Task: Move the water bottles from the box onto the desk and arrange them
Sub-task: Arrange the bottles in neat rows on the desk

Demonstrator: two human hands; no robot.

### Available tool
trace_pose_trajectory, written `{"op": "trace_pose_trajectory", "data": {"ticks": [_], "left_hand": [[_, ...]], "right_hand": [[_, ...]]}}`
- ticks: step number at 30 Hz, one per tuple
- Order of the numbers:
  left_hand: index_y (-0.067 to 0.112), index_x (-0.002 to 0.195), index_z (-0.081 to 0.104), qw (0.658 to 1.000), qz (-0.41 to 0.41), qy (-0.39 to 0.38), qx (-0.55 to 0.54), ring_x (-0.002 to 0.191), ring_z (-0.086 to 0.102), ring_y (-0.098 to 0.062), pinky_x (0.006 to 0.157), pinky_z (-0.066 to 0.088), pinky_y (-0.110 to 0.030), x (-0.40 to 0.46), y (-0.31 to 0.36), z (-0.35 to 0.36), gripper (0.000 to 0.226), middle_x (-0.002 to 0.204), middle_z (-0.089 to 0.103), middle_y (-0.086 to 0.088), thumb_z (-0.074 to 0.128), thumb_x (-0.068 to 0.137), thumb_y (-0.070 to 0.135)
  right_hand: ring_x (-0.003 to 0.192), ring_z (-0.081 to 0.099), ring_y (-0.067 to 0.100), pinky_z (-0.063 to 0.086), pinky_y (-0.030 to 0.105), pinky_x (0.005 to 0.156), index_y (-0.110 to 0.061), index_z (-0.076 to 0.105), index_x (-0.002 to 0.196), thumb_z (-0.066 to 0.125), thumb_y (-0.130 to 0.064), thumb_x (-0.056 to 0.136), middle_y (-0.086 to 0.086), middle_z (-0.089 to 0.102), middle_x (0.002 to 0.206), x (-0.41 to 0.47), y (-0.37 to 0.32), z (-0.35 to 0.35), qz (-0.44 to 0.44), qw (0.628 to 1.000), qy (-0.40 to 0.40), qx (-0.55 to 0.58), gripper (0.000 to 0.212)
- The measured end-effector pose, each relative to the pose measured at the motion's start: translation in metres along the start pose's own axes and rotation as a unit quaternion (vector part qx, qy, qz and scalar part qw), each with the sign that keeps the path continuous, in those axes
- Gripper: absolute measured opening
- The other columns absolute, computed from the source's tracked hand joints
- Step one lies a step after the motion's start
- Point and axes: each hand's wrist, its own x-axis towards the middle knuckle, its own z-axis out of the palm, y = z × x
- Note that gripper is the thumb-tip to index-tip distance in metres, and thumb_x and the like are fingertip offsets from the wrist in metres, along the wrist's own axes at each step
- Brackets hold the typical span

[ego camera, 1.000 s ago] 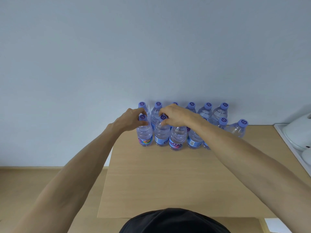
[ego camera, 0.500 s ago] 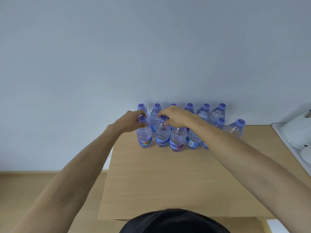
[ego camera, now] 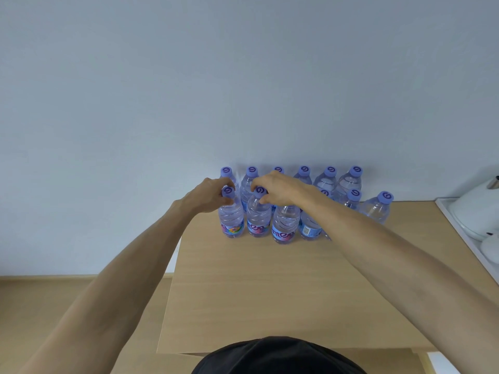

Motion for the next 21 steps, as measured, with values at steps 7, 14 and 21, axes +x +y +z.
{"op": "trace_pose_trajectory", "data": {"ticks": [7, 14, 21], "left_hand": [[0.022, 0.112, 0.056, 1.000, 0.000, -0.004, -0.001, 0.071, 0.058, -0.022, 0.071, 0.050, -0.036, -0.0018, 0.0006, -0.0019, 0.029, 0.092, 0.061, -0.009, 0.067, 0.087, 0.029], [0.022, 0.111, 0.057, 1.000, 0.015, -0.007, 0.005, 0.074, 0.056, -0.025, 0.064, 0.044, -0.031, -0.0018, 0.0015, -0.0015, 0.023, 0.088, 0.059, -0.006, 0.063, 0.089, 0.026], [0.021, 0.112, 0.058, 1.000, 0.024, 0.000, 0.006, 0.076, 0.054, -0.025, 0.062, 0.042, -0.029, -0.0014, 0.0014, -0.0003, 0.023, 0.090, 0.058, -0.006, 0.063, 0.090, 0.024]], "right_hand": [[0.067, 0.055, 0.026, 0.045, 0.036, 0.058, -0.001, 0.058, 0.088, 0.072, -0.037, 0.084, 0.008, 0.056, 0.078, 0.0048, -0.0072, 0.0063, 0.013, 0.999, 0.045, 0.011, 0.038], [0.071, 0.056, 0.028, 0.047, 0.039, 0.062, -0.002, 0.058, 0.088, 0.071, -0.032, 0.085, 0.007, 0.054, 0.078, 0.0040, -0.0056, 0.0060, -0.008, 0.999, 0.045, 0.016, 0.033], [0.071, 0.057, 0.028, 0.048, 0.040, 0.062, -0.004, 0.057, 0.089, 0.072, -0.031, 0.085, 0.005, 0.054, 0.078, 0.0064, -0.0035, 0.0066, -0.014, 0.999, 0.048, 0.011, 0.031]]}}
